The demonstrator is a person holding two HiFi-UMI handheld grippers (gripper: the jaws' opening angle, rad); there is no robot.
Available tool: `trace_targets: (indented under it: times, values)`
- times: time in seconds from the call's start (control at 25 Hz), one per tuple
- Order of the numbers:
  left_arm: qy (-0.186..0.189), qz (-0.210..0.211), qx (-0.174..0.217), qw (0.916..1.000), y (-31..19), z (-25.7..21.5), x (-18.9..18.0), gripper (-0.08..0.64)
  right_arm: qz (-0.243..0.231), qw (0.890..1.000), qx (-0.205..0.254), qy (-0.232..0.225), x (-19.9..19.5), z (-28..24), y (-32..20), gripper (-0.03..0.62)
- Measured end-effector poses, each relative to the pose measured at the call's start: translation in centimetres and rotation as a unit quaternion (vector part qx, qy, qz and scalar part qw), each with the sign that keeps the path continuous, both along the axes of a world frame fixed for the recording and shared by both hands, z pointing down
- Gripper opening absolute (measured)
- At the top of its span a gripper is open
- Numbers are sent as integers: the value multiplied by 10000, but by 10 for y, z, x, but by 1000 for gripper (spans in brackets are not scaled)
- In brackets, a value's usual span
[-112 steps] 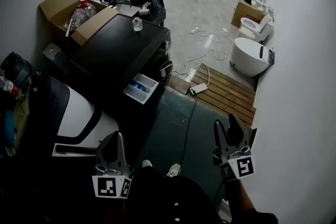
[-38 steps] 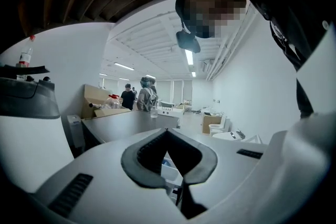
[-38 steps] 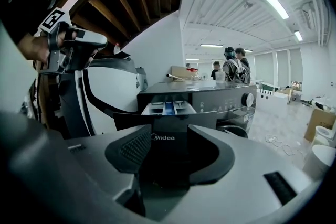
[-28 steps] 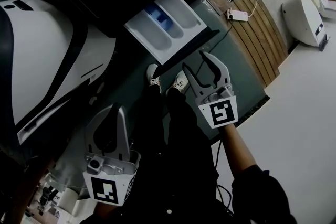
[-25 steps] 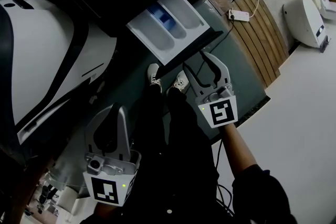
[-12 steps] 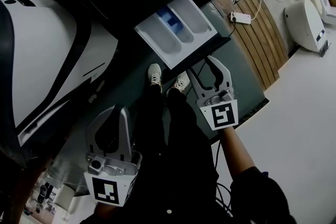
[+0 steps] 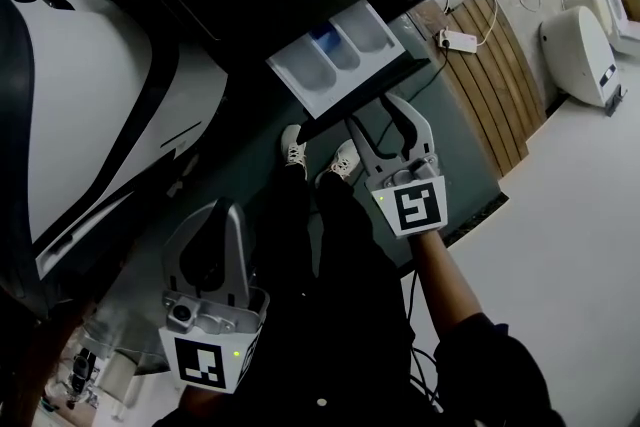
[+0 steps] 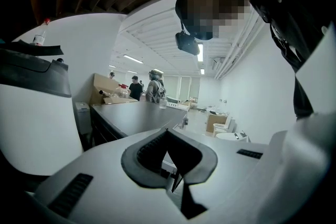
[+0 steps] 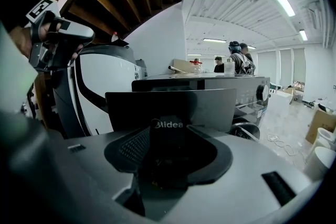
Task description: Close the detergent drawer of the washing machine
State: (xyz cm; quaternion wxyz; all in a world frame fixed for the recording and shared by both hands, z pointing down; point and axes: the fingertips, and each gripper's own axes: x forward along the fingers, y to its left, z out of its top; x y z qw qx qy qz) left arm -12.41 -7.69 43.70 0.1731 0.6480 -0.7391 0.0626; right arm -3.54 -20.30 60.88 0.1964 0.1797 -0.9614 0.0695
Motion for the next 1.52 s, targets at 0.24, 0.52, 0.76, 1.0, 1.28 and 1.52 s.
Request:
trace_targets:
  times: [0.24, 0.52, 0.76, 1.0, 1.28, 1.52]
  values:
    - [23, -73, 16, 10000, 3, -1, -5, 15, -71, 9999, 72, 37, -16, 0, -6, 222]
    - [-14, -202, 25, 9998, 8, -3, -13, 15, -92, 9998, 148, 95, -30, 2, -11, 222]
    - [2, -286, 57, 9996, 9, -4, -15, 15, -34, 9998, 85, 165, -42, 3, -16, 222]
    - [5, -359, 48, 9993, 11, -5, -18, 15, -31, 9998, 56, 198, -57, 3, -20, 222]
    - [-17, -458, 56, 9989, 15, -6, -25, 15, -93, 9993, 167, 314, -75, 4, -28, 221]
    - [-7, -501, 54, 9987, 15, -6, -28, 15, -88, 9995, 98, 295, -90, 1, -32, 221]
